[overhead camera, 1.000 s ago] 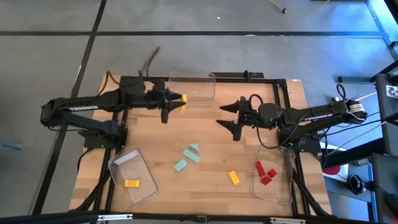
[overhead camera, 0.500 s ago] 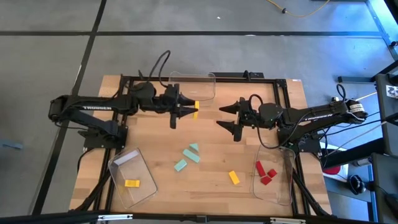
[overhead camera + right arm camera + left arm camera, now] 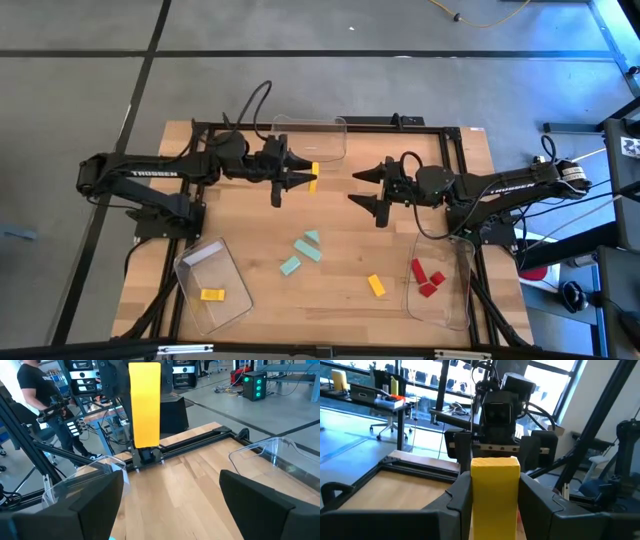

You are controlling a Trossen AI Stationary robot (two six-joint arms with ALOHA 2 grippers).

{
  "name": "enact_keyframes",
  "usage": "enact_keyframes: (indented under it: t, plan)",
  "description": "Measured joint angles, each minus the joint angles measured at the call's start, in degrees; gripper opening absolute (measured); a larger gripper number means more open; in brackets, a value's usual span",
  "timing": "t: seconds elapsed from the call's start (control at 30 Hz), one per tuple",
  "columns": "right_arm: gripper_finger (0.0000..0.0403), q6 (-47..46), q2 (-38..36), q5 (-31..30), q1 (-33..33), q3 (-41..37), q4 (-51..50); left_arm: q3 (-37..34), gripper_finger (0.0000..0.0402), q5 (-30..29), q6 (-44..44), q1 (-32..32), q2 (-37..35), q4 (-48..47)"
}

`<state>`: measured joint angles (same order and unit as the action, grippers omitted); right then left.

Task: Sort & place blocks by color
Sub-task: Put the left yellow block into the left transparent bin

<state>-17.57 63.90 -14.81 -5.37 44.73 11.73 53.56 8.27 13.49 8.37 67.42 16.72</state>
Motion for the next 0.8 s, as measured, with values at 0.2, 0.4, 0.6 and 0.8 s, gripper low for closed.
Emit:
enact_keyframes:
  t: [0.2,0.4,0.6,0.8]
  plan:
    - [0.0332,0.01,0.0,0.0,0.0,0.0,-0.09,0.0,0.0113,3.92,4.58,-2.44,-0.02,-5.0]
    - [0.0332,0.03,0.0,0.0,0.0,0.0,-3.03,0.0,0.0113,5.94,14.19,-14.52,-0.02,-18.91]
    - [0.0332,0.04,0.0,-0.09,0.0,0.0,-6.93,0.02,0.0113,5.12,30.11,-32.37,-0.02,-34.86]
    - [0.0332,0.03,0.0,-0.11,0.0,0.0,-7.52,0.02,0.0113,-2.64,43.18,-48.33,0.01,-54.15]
